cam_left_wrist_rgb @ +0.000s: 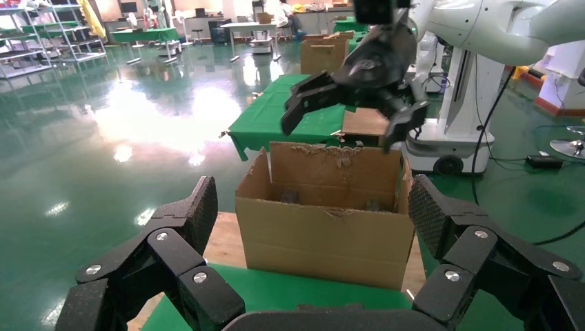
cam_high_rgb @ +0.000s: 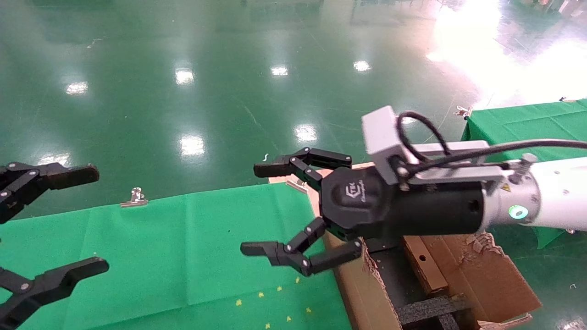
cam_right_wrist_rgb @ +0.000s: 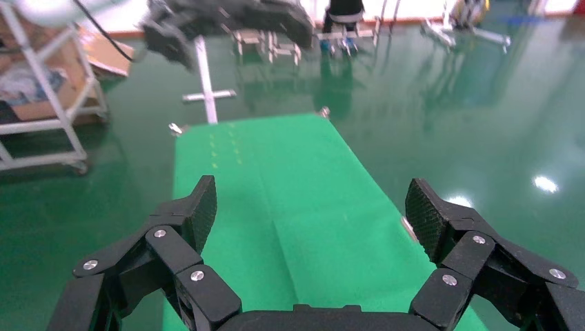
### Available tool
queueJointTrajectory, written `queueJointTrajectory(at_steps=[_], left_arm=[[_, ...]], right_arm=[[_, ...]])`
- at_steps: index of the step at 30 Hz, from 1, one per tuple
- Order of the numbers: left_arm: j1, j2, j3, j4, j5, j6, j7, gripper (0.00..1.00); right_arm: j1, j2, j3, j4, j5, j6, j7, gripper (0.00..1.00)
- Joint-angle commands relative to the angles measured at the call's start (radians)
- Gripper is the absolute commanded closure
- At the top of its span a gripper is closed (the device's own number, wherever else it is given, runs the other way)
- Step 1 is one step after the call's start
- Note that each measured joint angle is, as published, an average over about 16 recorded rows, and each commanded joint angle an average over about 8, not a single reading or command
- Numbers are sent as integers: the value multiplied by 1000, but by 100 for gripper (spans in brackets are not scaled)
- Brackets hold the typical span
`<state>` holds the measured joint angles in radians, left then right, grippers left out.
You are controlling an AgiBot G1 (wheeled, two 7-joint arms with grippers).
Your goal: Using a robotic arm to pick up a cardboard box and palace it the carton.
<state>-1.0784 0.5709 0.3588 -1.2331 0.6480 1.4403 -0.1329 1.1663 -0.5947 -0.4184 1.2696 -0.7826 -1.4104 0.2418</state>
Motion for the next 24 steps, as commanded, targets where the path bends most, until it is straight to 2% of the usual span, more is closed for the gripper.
queueJointTrajectory(at_steps=[1,7,12,24], left_arm=[[0,0,0,0,0,0,0,0],[0,0,0,0,0,0,0,0],[0,0,0,0,0,0,0,0],[0,0,0,0,0,0,0,0]], right_arm=[[-29,-5,44,5,17,-27,-17,0],[-94,-17,142,14,53,-87,-54,0],[-118,-21,178,18,68,-109,-64,0],[-101,-18,152,16,59,-94,-57,0]])
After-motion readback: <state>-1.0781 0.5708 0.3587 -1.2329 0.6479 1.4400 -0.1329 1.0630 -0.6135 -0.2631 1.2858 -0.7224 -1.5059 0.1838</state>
